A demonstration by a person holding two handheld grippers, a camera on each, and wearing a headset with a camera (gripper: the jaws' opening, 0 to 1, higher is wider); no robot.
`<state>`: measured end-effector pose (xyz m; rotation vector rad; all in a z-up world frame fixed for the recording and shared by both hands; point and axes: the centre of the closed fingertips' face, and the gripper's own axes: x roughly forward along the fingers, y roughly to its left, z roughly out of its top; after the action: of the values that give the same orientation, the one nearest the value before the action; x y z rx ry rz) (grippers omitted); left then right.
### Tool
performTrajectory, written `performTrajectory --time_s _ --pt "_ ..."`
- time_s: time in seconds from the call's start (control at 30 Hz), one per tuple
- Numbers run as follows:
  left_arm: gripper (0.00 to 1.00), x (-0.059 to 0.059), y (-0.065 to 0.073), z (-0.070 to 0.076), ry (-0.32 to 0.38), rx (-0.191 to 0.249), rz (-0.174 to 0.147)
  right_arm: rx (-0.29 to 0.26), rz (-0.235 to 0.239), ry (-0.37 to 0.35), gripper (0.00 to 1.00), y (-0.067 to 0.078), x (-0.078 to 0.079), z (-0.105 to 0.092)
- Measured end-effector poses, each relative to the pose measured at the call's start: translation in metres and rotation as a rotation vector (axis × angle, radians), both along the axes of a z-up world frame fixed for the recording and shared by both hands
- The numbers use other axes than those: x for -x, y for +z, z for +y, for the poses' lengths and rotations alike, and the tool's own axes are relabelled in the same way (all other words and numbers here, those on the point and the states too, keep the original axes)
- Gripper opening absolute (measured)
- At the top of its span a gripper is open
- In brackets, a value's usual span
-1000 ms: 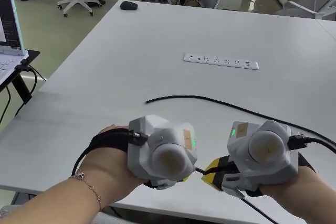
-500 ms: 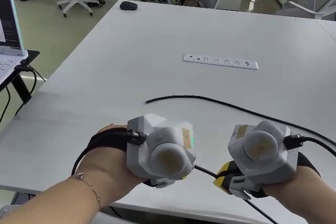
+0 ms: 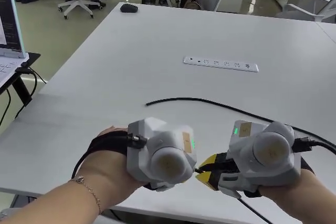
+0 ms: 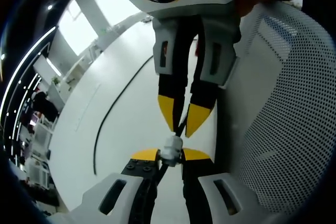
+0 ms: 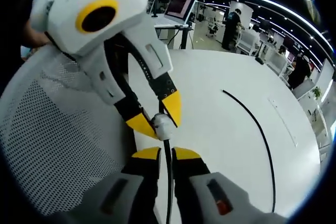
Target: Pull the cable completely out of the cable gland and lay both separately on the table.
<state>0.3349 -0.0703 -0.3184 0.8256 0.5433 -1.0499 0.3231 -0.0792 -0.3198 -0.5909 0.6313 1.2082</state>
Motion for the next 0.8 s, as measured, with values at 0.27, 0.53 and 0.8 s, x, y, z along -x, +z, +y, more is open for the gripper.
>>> performTrajectory --time_s 0.27,0.53,0.8 --pt "0.17 -0.001 -0.001 0.001 0.004 -0.005 0.003 0.052 -0.004 -0.005 0.04 -0.008 -0.002 -0.008" --pt "0.17 -0.004 -0.002 0.003 0.016 -0.006 -0.003 0.146 -0.006 -0.039 0.04 -0.02 -0.007 -0.025" --pt "0.17 -0.004 -0.001 0.002 0.021 -0.003 -0.006 0.193 0.01 -0.055 0.04 -0.028 -0.007 -0.033"
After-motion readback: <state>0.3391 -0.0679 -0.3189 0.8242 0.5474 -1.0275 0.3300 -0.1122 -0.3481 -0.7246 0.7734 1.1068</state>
